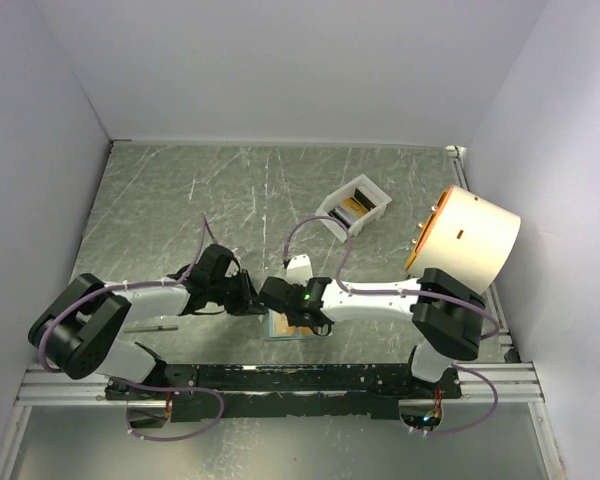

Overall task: Put the credit cards into the card holder
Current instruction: Turn over the card slot in the card holder.

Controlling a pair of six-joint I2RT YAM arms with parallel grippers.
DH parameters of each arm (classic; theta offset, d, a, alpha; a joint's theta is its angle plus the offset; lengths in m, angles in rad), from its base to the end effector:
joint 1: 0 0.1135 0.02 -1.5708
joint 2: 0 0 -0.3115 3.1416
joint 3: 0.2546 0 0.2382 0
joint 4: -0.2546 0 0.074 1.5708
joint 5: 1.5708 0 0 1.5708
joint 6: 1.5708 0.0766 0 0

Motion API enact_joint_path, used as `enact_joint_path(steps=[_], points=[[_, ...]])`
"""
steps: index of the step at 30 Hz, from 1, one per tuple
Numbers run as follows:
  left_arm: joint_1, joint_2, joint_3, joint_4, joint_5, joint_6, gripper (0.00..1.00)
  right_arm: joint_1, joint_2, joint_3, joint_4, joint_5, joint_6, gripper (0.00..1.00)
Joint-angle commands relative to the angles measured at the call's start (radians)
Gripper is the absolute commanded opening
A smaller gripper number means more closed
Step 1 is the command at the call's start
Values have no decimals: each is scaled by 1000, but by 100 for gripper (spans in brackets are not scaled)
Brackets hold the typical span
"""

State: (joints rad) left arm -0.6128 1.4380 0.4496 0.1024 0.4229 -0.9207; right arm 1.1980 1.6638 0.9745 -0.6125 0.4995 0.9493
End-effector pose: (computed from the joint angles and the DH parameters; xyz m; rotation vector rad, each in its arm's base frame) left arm 0.1837 -0.1676 0.1513 -0.2117 2.7234 -1.0946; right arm 0.1444 0.2684 0.1872 -0.2315 2.5693 -0.0070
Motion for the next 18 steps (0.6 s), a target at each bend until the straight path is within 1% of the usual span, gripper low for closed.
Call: enact_joint_path(steps=[1,5,6,11,14,18], points=[[-24,-71,20,-10,-2,-25,29,2,-114,-16,21,1,-37,36],[-49,-110,23,14,1,-51,42,-30,-202,-71,82,-43,-73,38],[-54,-111,25,20,1,-57,44,-42,-215,-83,88,-50,-79,40],[-79,-89,27,27,-18,-70,49,-111,-266,-154,109,-93,-95,44],[-91,-73,21,39,-28,-83,51,-163,-313,-222,165,-155,-104,46],[-105,-58,16,66,-37,-93,53,-190,-351,-284,220,-190,-103,47]])
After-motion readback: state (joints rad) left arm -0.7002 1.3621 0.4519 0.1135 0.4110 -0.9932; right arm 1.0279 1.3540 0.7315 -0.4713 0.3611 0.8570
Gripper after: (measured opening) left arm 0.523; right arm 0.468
